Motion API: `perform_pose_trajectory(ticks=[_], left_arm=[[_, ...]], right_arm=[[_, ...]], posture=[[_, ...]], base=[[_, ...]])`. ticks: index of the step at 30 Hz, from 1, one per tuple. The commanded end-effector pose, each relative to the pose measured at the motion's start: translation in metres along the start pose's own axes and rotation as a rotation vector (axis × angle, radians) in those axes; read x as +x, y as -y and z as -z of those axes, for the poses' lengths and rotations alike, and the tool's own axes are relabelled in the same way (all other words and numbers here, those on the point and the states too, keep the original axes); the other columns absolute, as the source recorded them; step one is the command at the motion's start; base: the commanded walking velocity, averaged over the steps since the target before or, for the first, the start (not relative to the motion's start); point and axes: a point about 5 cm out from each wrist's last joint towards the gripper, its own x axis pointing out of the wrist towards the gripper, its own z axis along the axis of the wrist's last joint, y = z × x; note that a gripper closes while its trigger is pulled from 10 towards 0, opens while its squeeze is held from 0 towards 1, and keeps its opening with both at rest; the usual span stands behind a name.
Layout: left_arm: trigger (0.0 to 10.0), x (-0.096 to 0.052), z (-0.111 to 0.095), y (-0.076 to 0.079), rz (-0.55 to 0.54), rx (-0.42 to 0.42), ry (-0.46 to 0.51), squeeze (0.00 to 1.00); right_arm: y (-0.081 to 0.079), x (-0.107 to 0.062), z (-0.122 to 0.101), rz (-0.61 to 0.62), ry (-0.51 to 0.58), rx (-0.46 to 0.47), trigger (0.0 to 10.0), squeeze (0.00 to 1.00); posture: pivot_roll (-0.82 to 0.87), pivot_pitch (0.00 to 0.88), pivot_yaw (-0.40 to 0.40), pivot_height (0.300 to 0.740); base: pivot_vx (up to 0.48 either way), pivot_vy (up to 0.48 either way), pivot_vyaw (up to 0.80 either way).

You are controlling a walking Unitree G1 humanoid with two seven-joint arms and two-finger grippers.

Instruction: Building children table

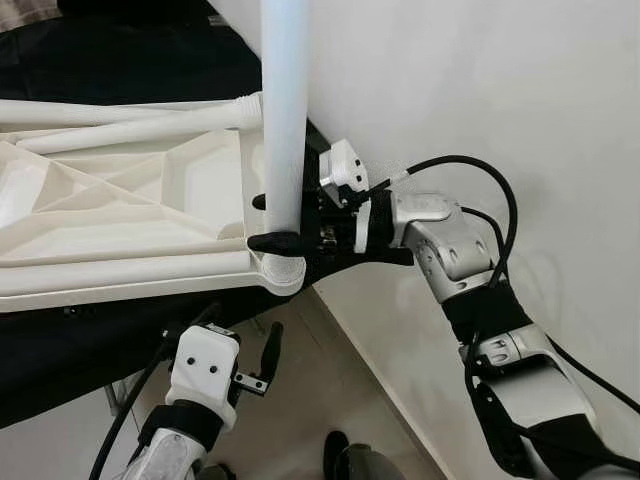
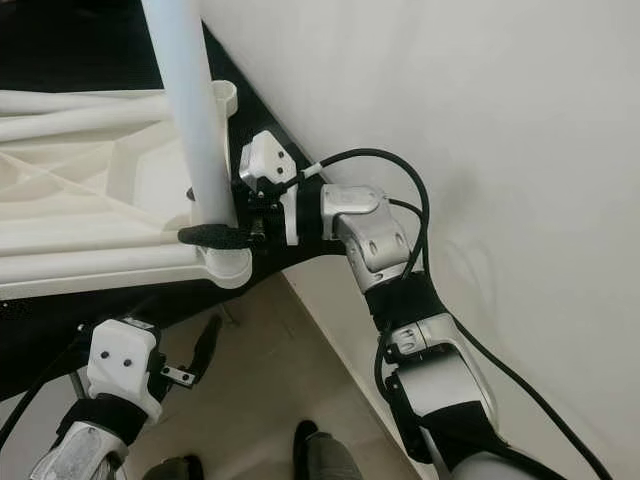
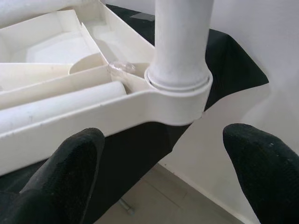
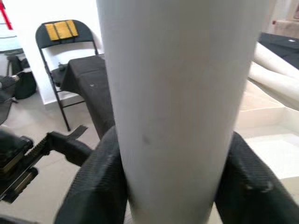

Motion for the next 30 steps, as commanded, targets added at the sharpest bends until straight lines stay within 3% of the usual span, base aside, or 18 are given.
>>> perform_pose_trajectory(ticks=[1,6,7,9,10,11,12,13,14,15,18,23,24,26,27,28,29,30], left_arm=[[10.0,-0.003,0.002,0.000,0.001,0.000,-0.018,0.00],[10.0,-0.002,0.003,0.000,0.000,0.000,-0.018,0.00],[10.0,-0.001,0.003,0.000,-0.002,-0.001,-0.017,0.00],[10.0,-0.001,0.003,0.000,-0.002,-0.001,-0.017,0.00],[10.0,-0.001,0.003,0.000,-0.003,-0.001,-0.017,0.00],[10.0,-0.001,0.003,0.000,-0.003,-0.001,-0.017,0.00],[10.0,-0.001,0.003,0.000,-0.004,-0.002,-0.016,0.00],[10.0,-0.001,0.002,0.000,-0.004,-0.003,-0.015,0.00],[10.0,-0.001,0.002,0.000,-0.004,-0.003,-0.015,0.00],[10.0,0.001,0.003,-0.001,-0.003,-0.004,-0.015,0.00],[10.0,0.002,0.003,-0.001,-0.001,-0.002,-0.015,0.00],[10.0,0.005,0.004,-0.002,0.002,-0.005,-0.013,0.00],[10.0,0.006,0.005,-0.002,0.000,-0.004,-0.011,0.00],[10.0,0.006,0.005,-0.002,-0.002,-0.003,-0.010,0.00],[10.0,0.006,0.005,-0.002,-0.004,-0.002,-0.009,0.00],[10.0,0.007,0.005,-0.003,-0.006,-0.001,-0.008,0.00],[10.0,0.007,0.005,-0.003,-0.006,-0.001,-0.008,0.00],[10.0,0.007,0.005,-0.003,-0.006,-0.001,-0.008,0.00]], right_arm=[[-0.003,0.000,0.006,-0.039,-0.008,0.020,0.0,0.00],[-0.001,-0.002,0.012,0.035,-0.011,0.034,0.0,0.00],[-0.001,0.002,0.018,0.140,-0.011,0.069,0.0,0.00],[-0.001,0.002,0.018,0.140,-0.011,0.069,0.0,0.00],[-0.001,0.006,0.024,0.231,-0.024,0.095,0.0,0.00],[-0.001,0.006,0.024,0.231,-0.024,0.095,0.0,0.00],[-0.002,0.012,0.041,0.611,-0.088,0.170,0.0,0.00],[-0.024,0.021,0.053,0.786,-0.139,0.211,0.0,0.00],[-0.024,0.021,0.053,0.786,-0.139,0.211,0.0,0.00],[-0.051,0.028,0.053,0.955,-0.165,0.245,0.0,0.00],[-0.059,0.039,0.047,0.899,-0.131,0.257,0.0,0.00],[-0.053,0.048,0.039,0.826,-0.087,0.206,0.0,0.00],[-0.047,0.051,0.033,0.783,-0.054,0.184,9.8,0.00],[-0.045,0.051,0.031,0.780,-0.047,0.179,9.8,0.00],[-0.044,0.054,0.026,0.743,-0.019,0.168,10.0,0.19],[-0.043,0.056,0.021,0.707,0.016,0.164,10.0,0.19],[-0.046,0.058,0.014,0.675,0.044,0.165,10.0,1.00],[-0.046,0.058,0.014,0.675,0.044,0.165,10.0,1.00]], posture=[[0.11,0.283,-0.071,0.740],[0.10,0.276,-0.076,0.740],[0.10,0.275,-0.079,0.740],[0.10,0.275,-0.079,0.740],[0.09,0.274,-0.086,0.740],[0.09,0.274,-0.086,0.740],[0.08,0.279,-0.088,0.740],[0.08,0.282,-0.085,0.740],[0.08,0.282,-0.085,0.740],[0.09,0.290,-0.078,0.740],[0.06,0.284,-0.072,0.740],[0.07,0.275,-0.076,0.740],[0.07,0.272,-0.079,0.740],[0.07,0.272,-0.079,0.740],[0.06,0.269,-0.078,0.740],[0.06,0.267,-0.074,0.740],[0.07,0.266,-0.074,0.740],[0.07,0.266,-0.074,0.740]], base=[[0.000,0.000,0.00],[0.000,0.000,0.00],[0.000,0.000,0.00],[0.000,0.000,0.00],[0.000,0.000,0.00],[0.000,0.000,0.00],[0.000,0.000,0.00],[0.000,0.000,0.00],[0.000,0.000,0.00],[0.000,0.000,0.00],[0.000,0.000,0.00],[0.000,0.000,0.00],[0.000,0.000,0.00],[0.000,0.000,0.00],[0.000,0.000,0.00],[0.000,0.000,0.00],[0.000,0.000,0.00],[0.000,0.000,0.00]])
